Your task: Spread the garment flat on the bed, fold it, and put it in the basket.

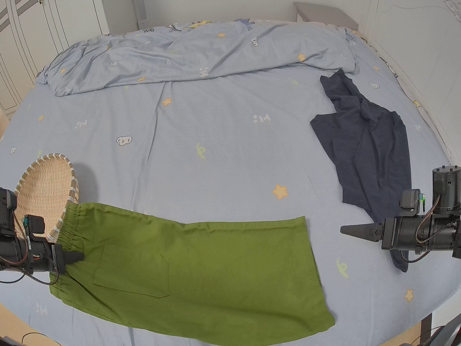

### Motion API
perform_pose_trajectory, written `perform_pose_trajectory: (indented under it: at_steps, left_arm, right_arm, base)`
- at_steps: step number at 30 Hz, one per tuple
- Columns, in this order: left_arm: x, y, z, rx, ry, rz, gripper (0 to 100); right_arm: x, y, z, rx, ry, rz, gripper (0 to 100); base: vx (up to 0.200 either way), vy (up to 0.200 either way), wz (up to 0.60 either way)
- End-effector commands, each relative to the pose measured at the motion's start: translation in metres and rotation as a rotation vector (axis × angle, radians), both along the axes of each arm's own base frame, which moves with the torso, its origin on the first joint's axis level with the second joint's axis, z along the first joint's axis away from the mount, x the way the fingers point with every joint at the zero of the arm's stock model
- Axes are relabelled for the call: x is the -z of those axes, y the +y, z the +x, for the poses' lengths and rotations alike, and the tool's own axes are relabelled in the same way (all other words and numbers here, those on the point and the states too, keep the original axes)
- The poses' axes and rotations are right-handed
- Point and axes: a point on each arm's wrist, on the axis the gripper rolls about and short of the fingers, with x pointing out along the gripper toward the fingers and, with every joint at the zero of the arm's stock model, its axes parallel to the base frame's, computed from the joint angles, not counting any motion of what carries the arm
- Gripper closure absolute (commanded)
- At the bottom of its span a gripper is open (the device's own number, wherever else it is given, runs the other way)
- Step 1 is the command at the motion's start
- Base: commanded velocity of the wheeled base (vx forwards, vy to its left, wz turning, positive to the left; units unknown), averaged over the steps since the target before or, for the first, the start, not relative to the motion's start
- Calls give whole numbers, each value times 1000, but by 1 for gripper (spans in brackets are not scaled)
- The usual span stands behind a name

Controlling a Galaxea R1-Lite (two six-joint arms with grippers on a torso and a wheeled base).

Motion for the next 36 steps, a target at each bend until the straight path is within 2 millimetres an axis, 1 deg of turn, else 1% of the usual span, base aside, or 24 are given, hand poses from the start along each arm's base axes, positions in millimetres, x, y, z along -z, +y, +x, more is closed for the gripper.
perform_pose_trajectory:
  at_steps: [1, 3, 6, 8, 9, 10, 11, 12, 13, 15, 16, 17, 19, 20, 21, 22, 24, 25, 27, 30, 33, 36]
  left_arm:
    - [-32, 28, -4, -91, -153, 144, 100]
    - [-34, 30, -4, -100, -160, 147, 100]
    - [-31, 24, -6, -73, -145, 135, 100]
    - [-29, 18, -5, -38, -140, 127, 100]
    - [-30, 7, -5, 10, -144, 115, 100]
    - [-32, 0, -6, 27, -151, 103, 100]
    - [-32, 0, -6, 27, -151, 103, 100]
    - [-40, -14, -8, 48, -158, 55, 100]
    - [-40, -14, -8, 48, -158, 55, 100]
    - [-59, -35, -9, 68, -167, 26, 100]
    - [-60, -37, -9, 68, -165, 28, 100]
    - [-69, -47, -9, 61, -163, 54, 100]
    - [-75, -53, -8, 56, -170, 64, 100]
    - [-84, -61, -8, 50, -183, 59, 100]
    - [-85, -62, -9, 51, -184, 55, 100]
    - [-94, -72, -9, 58, -185, 27, 100]
    - [-94, -73, -9, 59, -183, 25, 100]
    - [-107, -88, -15, 86, -157, 2, 100]
    - [-113, -99, -22, 103, -122, 12, 100]
    - [-112, -120, -24, 101, -27, -21, 100]
    - [-105, -142, -20, 83, 72, -75, 100]
    - [-101, -154, -19, 80, 118, -106, 100]
  right_arm:
    - [-11, 0, -2, 11, -32, -11, 0]
    - [-11, 1, -2, 7, -31, -12, 0]
    - [-11, 1, -3, 7, -32, -11, 0]
    - [-11, 1, -3, 7, -32, -11, 0]
    - [-11, 1, -3, 8, -31, -10, 0]
    - [-11, 1, -3, 8, -31, -10, 0]
    - [-11, 1, -3, 8, -31, -10, 0]
    - [-12, 0, -2, 11, -34, -10, 0]
    - [-12, 0, -2, 11, -34, -10, 0]
    - [-12, -1, -2, 14, -34, -10, 0]
    - [-12, -1, -2, 14, -34, -10, 0]
    - [-12, -1, -1, 17, -34, -10, 0]
    - [-12, -1, -1, 15, -33, -10, 0]
    - [-12, -1, -1, 15, -31, -11, 0]
    - [-12, -1, -1, 15, -31, -11, 0]
    - [-11, -1, -1, 15, -30, -11, 0]
    - [-12, -1, -1, 15, -31, -11, 0]
    - [-12, -1, -1, 15, -31, -11, 0]
    - [-11, 0, -1, 12, -28, -11, 0]
    - [-10, 0, -1, 11, -22, -13, 0]
    - [-9, 0, -1, 11, -21, -13, 0]
    - [-8, 1, 0, 12, -14, -16, 0]
  base:
    - [0, 0, 0]
    - [0, 0, 0]
    - [0, 0, 0]
    - [0, 0, 0]
    - [0, 0, 0]
    - [0, 0, 0]
    - [0, 0, 0]
    - [0, 0, 0]
    - [0, 0, 0]
    - [0, 0, 0]
    - [0, 0, 0]
    - [0, 0, 0]
    - [0, 0, 0]
    - [0, 0, 0]
    - [0, 0, 0]
    - [0, 0, 0]
    - [0, 0, 0]
    - [0, 0, 0]
    - [0, 0, 0]
    - [0, 0, 0]
    - [0, 0, 0]
    - [0, 0, 0]
